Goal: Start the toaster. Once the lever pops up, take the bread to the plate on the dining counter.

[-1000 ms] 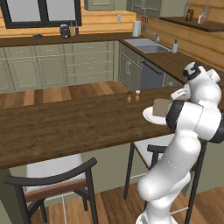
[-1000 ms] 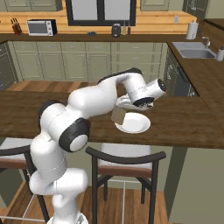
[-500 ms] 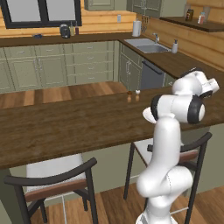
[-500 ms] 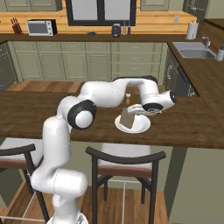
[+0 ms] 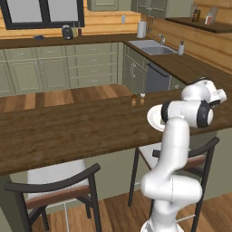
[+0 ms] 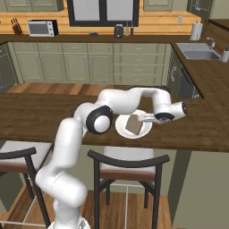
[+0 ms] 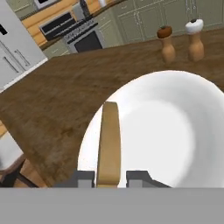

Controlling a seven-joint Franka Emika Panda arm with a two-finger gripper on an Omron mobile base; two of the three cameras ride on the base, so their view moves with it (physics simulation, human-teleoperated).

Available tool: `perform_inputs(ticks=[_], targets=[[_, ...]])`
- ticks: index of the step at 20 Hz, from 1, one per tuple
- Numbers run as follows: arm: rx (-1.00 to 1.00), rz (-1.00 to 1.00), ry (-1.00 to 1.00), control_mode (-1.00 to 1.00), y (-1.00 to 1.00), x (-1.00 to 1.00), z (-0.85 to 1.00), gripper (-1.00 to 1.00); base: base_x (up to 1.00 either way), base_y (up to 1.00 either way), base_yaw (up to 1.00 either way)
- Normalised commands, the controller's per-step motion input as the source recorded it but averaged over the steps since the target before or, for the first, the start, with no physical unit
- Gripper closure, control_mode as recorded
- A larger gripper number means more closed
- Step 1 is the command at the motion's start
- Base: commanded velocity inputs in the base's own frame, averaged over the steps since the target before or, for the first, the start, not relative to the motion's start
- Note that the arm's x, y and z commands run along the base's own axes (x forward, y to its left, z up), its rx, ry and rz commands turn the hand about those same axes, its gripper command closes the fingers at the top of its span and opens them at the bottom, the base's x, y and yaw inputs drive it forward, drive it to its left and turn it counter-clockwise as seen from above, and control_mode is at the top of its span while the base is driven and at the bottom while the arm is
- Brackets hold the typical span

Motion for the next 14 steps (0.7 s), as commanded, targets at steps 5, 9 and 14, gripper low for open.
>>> perform_inputs(ticks=[5,9,14], targets=[[-0.03,0.00,-0.05,-1.00,0.00,0.40,-0.33,1.00,0.00,0.00,0.00],[-0.02,0.00,-0.10,-1.00,0.07,0.13,-0.18,-1.00,0.00,0.00,0.00],[-0.08,0.00,-0.11,-1.00,0.07,0.00,-0.19,-1.00,0.00,0.00,0.00]])
